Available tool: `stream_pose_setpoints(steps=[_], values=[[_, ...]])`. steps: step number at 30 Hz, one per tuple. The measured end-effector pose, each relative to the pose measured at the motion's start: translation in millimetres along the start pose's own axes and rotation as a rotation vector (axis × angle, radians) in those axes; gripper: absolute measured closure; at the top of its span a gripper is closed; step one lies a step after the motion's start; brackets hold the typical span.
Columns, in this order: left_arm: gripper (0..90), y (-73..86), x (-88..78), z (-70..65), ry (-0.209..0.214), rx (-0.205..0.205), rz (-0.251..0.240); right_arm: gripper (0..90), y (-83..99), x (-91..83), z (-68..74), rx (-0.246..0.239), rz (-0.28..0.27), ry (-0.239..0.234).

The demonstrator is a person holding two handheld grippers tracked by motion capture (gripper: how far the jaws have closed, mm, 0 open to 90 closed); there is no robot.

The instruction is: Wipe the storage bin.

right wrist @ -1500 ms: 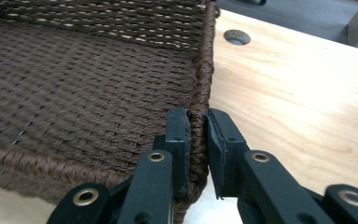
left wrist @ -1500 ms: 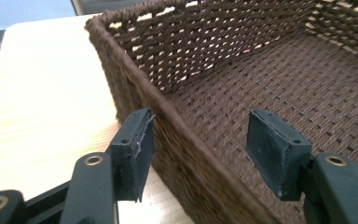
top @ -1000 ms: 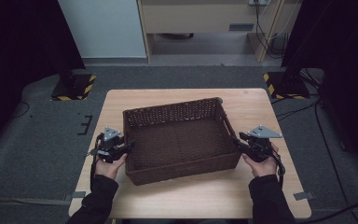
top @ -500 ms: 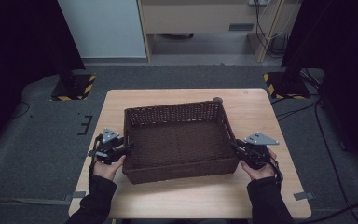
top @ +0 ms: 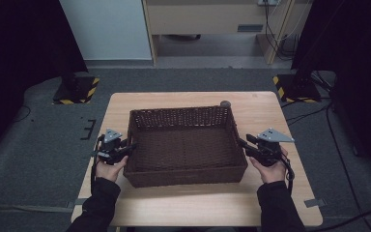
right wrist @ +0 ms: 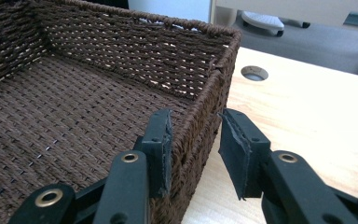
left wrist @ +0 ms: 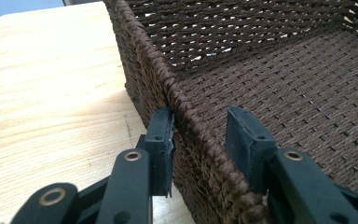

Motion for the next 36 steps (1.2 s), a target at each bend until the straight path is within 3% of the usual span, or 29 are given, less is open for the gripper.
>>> stream_pose_setpoints(steps=[8,11,19,22,24,29,32,36], values=[[61.2,-0.3,-0.7,-1.0,-0.003,-0.002,-0.006,68.9,9.5,16.6,7.9,-0.024,0.088,-0.019],[60.8,0.3,-1.5,-0.9,0.006,-0.014,0.0,70.0,10.6,15.5,9.3,-0.01,0.087,-0.014],[56.4,4.4,-7.1,2.5,0.001,0.0,0.009,69.0,18.9,3.0,24.4,0.017,0.074,-0.012],[61.8,5.0,-8.3,0.9,0.024,-0.007,0.0,68.7,19.5,1.5,26.9,0.011,0.073,-0.004],[64.1,4.5,-8.5,0.0,0.017,-0.003,0.0,66.9,18.5,1.6,26.0,0.006,0.076,-0.014],[65.0,4.5,-8.2,0.3,0.023,0.0,0.004,58.2,11.2,-5.6,20.8,0.007,0.013,-0.021],[65.9,4.3,-8.6,0.3,0.017,0.018,0.013,54.0,8.1,-14.2,12.1,0.021,-0.012,0.005],[66.5,4.2,-10.1,1.3,0.026,0.01,0.01,49.2,12.7,-24.4,-3.9,0.049,-0.014,0.053]])
Point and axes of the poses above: each handheld gripper's, and its own axes: x roughly forward along the jaws, y roughly out of its underside, z roughly to its left, the point moved 7 cm from there along x, roughly forward along the jaws, and after that the axes turned 13 degrees about -y, right-handed, at the moved point
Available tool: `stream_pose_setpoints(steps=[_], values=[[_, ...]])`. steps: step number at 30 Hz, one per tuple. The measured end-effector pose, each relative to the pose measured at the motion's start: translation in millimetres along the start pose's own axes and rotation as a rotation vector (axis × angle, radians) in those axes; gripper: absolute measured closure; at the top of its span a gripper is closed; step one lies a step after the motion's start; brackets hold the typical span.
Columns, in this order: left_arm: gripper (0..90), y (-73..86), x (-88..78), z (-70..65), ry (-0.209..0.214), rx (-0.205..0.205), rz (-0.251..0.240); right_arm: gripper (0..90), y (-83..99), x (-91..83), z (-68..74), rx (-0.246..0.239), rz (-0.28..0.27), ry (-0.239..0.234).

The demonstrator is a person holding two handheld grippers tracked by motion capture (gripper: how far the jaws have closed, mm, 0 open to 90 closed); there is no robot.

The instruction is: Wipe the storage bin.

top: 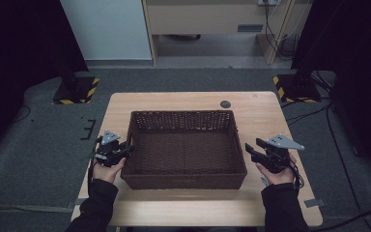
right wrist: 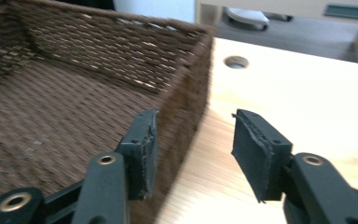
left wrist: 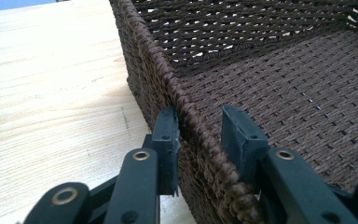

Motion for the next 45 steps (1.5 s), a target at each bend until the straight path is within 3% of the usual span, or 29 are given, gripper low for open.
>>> stream_pose_setpoints(steps=[7,20,30,38,45], values=[[67.6,1.4,-1.5,3.3,-0.007,-0.009,0.0,39.7,20.5,-15.0,-24.3,0.039,0.04,0.055],[67.4,2.4,-2.5,3.7,-0.009,-0.01,-0.002,37.3,63.0,-40.0,-48.9,0.082,0.096,0.146],[67.3,2.4,-2.5,3.3,-0.011,-0.009,-0.005,40.6,94.2,-41.1,-58.3,0.113,0.179,0.153],[67.5,2.4,-2.5,3.2,-0.015,-0.008,-0.004,53.9,105.1,-34.9,-59.3,0.126,0.248,0.117],[68.1,2.6,-2.8,3.1,-0.012,-0.02,-0.005,79.5,105.1,-31.2,-54.7,0.136,0.289,0.075]])
Point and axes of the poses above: each handheld gripper's, and its own axes: x roughly forward along the jaws, y roughly out of its underside, z roughly to its left, the point moved 7 cm from there along x, roughly forward along the jaws, and after that the axes turned 13 degrees about -y, right-handed, at the moved point
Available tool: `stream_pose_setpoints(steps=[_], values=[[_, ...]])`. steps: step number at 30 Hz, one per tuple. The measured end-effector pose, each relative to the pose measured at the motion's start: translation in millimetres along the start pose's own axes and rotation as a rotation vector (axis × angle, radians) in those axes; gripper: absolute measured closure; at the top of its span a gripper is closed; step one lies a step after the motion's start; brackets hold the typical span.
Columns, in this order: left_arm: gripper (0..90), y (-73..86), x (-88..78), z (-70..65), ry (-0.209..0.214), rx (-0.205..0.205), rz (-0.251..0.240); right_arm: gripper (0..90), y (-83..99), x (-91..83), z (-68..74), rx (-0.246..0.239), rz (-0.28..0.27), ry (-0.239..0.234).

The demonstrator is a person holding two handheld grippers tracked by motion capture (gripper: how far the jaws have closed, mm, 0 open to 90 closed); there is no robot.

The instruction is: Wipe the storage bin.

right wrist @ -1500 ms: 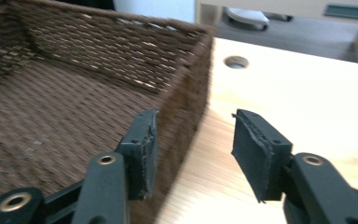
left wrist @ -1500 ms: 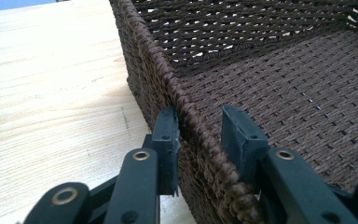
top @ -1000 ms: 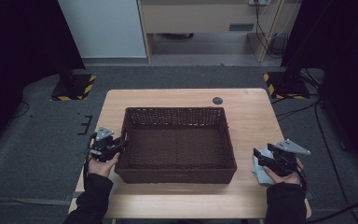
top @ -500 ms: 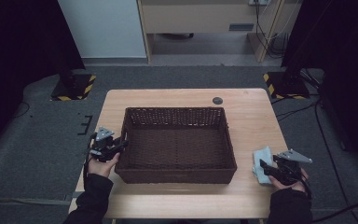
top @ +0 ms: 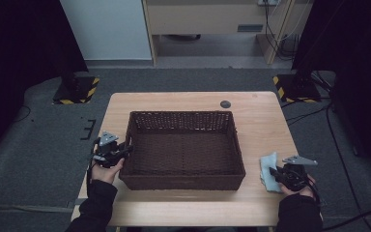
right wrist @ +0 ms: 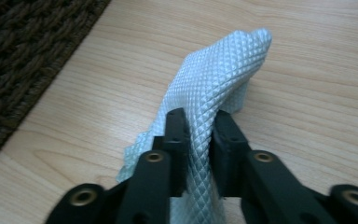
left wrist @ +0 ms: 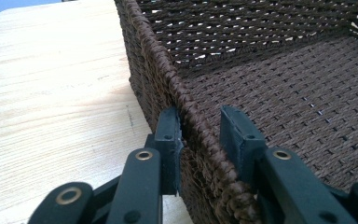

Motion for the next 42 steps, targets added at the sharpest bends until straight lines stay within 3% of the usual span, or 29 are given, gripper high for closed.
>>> stream_pose_setpoints(steps=[6,19,30,34,42], values=[[69.0,-0.4,-0.1,-0.9,0.0,-0.002,-0.006,83.6,-12.0,-1.0,9.0,-0.031,-0.019,-0.037],[69.4,0.0,-1.9,-6.9,0.018,0.019,0.001,83.6,-62.9,-3.6,24.2,-0.126,-0.191,-0.055],[69.5,1.1,-4.8,-18.8,0.029,0.03,0.0,83.6,-94.0,12.1,20.3,-0.163,-0.227,-0.05],[69.4,1.4,-5.1,-20.0,0.029,0.031,0.001,83.7,-107.3,22.8,21.9,-0.169,-0.249,-0.072],[68.6,1.3,-4.4,-19.6,0.028,0.034,0.001,84.1,-127.2,31.1,29.0,-0.229,-0.3,-0.106]])
Point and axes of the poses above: each handheld gripper's, and its own axes: x roughly forward along the jaws, y roughly out of its underside, z roughly to its left, the point moved 7 cm from there along x, roughly forward along the jaws, and after that the axes turned 13 degrees about -y, right-handed, at the moved point
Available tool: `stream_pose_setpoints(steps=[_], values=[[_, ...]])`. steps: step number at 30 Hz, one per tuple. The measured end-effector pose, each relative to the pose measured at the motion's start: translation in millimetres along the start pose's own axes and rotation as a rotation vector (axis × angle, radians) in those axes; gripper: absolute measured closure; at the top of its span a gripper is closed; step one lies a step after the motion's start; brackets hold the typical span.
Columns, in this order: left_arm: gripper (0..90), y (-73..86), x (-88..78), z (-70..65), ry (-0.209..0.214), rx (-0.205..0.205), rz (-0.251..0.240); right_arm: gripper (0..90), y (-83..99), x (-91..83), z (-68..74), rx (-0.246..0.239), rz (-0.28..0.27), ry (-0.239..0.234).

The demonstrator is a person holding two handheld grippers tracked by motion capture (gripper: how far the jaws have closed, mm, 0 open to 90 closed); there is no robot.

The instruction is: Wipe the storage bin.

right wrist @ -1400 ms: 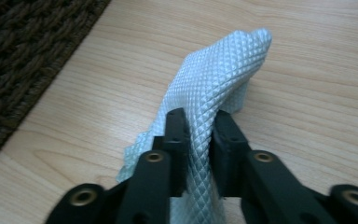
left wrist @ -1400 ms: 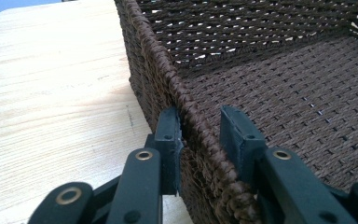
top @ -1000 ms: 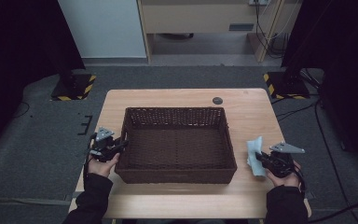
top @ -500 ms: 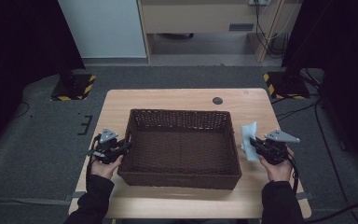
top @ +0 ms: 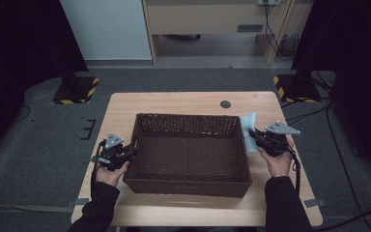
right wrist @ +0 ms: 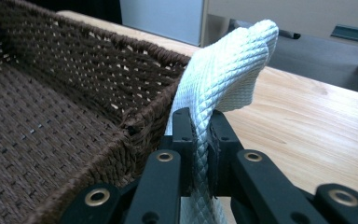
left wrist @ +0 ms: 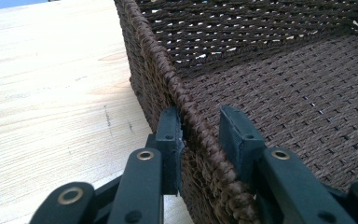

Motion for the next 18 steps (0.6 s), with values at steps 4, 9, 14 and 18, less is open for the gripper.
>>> stream_pose_setpoints(steps=[4,9,14,18], values=[[68.4,0.0,0.2,0.1,0.001,-0.002,0.001,84.3,11.0,10.8,-0.9,-0.014,0.063,-0.024],[68.2,0.1,0.1,0.2,-0.001,-0.004,-0.001,84.4,30.5,29.7,2.8,-0.004,0.166,-0.055],[68.2,0.0,0.1,0.1,-0.003,-0.004,-0.001,84.4,51.6,43.6,1.1,0.027,0.256,-0.061],[68.2,0.2,0.0,0.2,-0.003,-0.007,-0.002,84.4,57.4,45.9,-1.1,0.096,0.264,-0.087]])
Point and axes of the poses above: each handheld gripper's, and its own axes: x roughly forward along the jaws, y roughly out of its underside, z roughly to its left, the point moved 7 cm from there along x, roughly forward along the jaws, and after that the axes turned 13 degrees about -y, right-handed, at the moved point
